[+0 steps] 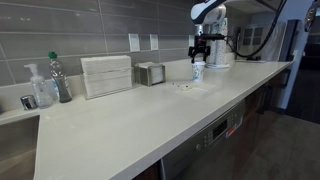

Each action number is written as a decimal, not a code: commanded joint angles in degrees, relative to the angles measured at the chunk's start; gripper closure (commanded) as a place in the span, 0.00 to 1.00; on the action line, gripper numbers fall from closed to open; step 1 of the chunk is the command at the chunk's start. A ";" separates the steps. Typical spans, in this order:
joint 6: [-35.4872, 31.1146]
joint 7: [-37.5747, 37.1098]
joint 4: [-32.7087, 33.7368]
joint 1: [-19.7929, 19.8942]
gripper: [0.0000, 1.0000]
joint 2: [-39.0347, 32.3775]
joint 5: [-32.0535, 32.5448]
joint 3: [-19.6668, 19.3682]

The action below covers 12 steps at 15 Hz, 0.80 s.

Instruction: Put the lid on the cup

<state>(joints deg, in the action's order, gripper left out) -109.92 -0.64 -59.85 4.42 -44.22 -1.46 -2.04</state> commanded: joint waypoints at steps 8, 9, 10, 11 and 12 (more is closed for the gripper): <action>1.81 0.76 0.85 -0.20 0.01 -1.37 1.33 -0.21; 1.83 0.77 0.87 -0.24 0.02 -1.37 1.39 -0.22; 1.73 0.83 0.78 -0.33 0.02 -1.24 1.48 -0.21; 1.72 0.91 0.77 -0.36 0.02 -1.12 1.48 -0.16; 1.62 0.94 0.67 -0.47 0.01 -0.91 1.59 -0.17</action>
<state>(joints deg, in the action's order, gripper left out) -109.75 -0.37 -59.83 4.33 -44.65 -0.67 -2.19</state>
